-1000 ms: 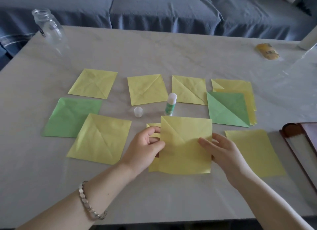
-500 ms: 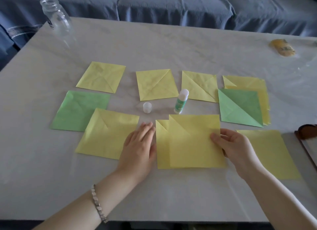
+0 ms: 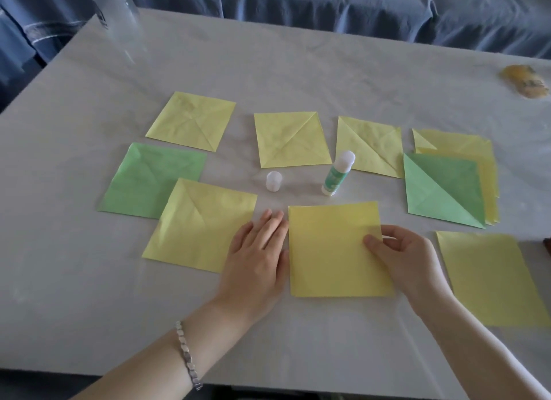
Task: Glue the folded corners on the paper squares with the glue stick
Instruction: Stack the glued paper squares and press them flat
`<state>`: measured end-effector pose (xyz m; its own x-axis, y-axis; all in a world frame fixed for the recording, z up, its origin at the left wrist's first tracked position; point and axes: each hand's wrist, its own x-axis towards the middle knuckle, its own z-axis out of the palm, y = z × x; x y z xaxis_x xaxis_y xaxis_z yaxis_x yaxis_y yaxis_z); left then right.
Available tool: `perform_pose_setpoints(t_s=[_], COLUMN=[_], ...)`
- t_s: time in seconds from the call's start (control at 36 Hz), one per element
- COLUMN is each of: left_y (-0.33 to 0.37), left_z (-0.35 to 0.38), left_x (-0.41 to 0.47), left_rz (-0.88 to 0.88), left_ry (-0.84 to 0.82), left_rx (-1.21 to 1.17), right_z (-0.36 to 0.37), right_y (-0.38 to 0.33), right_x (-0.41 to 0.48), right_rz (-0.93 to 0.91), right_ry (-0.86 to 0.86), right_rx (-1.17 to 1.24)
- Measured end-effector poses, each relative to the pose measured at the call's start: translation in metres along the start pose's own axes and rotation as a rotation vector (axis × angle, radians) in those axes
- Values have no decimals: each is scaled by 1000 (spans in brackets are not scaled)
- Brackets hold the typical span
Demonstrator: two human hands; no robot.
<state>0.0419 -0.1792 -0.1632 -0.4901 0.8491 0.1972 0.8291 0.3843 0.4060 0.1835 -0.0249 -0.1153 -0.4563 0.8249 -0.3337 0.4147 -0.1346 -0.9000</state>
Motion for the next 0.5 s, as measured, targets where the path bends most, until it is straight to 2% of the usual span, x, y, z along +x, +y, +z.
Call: perform_pose_setpoints(t_s=[0.5], left_y=[1], left_z=[1], left_x=[0], left_rz=[8], left_ry=[38], left_rx=[-4], right_z=[3], right_y=[3], right_x=[2], right_rz=[-40], right_ry=[28], right_rx=[-83])
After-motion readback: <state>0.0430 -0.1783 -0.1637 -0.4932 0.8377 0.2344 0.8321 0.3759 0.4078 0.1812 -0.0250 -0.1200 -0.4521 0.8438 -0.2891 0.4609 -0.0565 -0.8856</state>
